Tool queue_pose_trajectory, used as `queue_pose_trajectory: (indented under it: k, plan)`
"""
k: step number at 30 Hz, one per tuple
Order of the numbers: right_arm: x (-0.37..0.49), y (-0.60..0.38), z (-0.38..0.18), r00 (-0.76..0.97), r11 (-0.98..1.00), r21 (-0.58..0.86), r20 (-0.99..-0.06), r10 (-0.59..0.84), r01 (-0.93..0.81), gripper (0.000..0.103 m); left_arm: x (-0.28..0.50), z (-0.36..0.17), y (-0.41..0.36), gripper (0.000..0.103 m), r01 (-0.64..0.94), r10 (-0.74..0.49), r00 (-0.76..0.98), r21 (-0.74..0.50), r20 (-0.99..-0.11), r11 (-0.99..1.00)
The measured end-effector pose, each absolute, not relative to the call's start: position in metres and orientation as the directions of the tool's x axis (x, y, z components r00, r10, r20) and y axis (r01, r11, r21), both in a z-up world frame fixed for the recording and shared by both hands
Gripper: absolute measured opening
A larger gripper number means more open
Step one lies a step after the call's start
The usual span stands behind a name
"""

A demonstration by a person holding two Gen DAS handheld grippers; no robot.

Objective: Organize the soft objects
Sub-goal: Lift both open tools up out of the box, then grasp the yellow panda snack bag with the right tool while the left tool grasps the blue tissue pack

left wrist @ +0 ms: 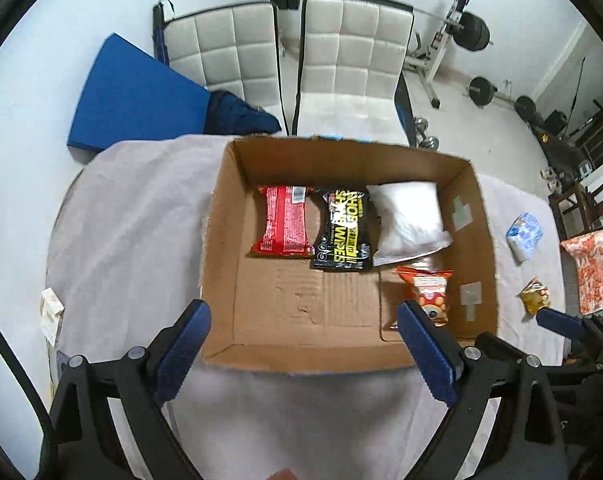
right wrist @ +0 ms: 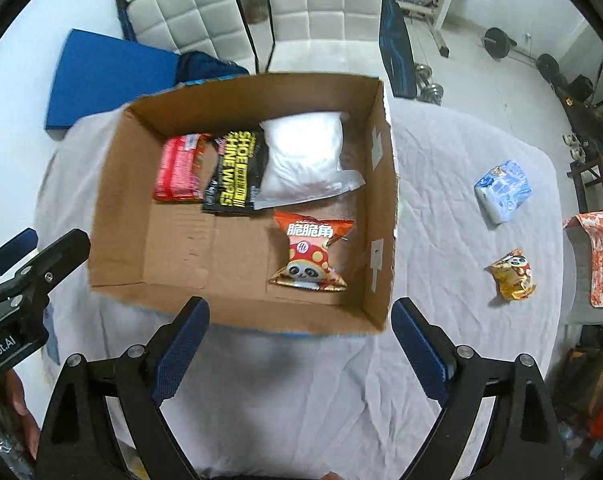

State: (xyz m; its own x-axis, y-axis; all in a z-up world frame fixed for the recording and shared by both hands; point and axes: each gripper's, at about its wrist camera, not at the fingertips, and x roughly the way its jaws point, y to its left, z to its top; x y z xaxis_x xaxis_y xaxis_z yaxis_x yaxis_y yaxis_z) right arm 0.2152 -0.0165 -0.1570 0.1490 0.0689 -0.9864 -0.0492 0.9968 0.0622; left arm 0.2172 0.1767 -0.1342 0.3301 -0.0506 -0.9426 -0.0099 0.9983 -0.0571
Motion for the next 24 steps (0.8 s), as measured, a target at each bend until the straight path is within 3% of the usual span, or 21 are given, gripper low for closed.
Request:
queue_pose_trajectory:
  k: [1,2,18,24]
  plan:
    - [0.208,-0.018,-0.150,0.158,0.997,0.063,-0.985,0.071,-0.052,0.103,0.212,-0.127,0.176,0.095,-0.013,-0.051,0.344,-0.059,-0.938,0.998]
    - [0.203,-0.018,-0.145,0.167,0.997,0.062,-0.983,0.070,-0.053,0.103,0.207,-0.122,0.175,0.095,-0.014,-0.051,0.353,-0.060,-0.934,0.998]
    - [0.160,-0.035,-0.090,0.259,0.990,0.115,-0.957,0.132,-0.079,0.103,0.160,-0.076,0.154,0.095,-0.013,-0.027,0.427,-0.036,-0.904,0.999]
    - [0.169,-0.099,-0.108,0.209,0.980,0.192,-0.962,0.177,0.053,0.103,0.166,-0.074,0.128,0.095,0.000,-0.044,0.423,-0.048,-0.905,0.999]
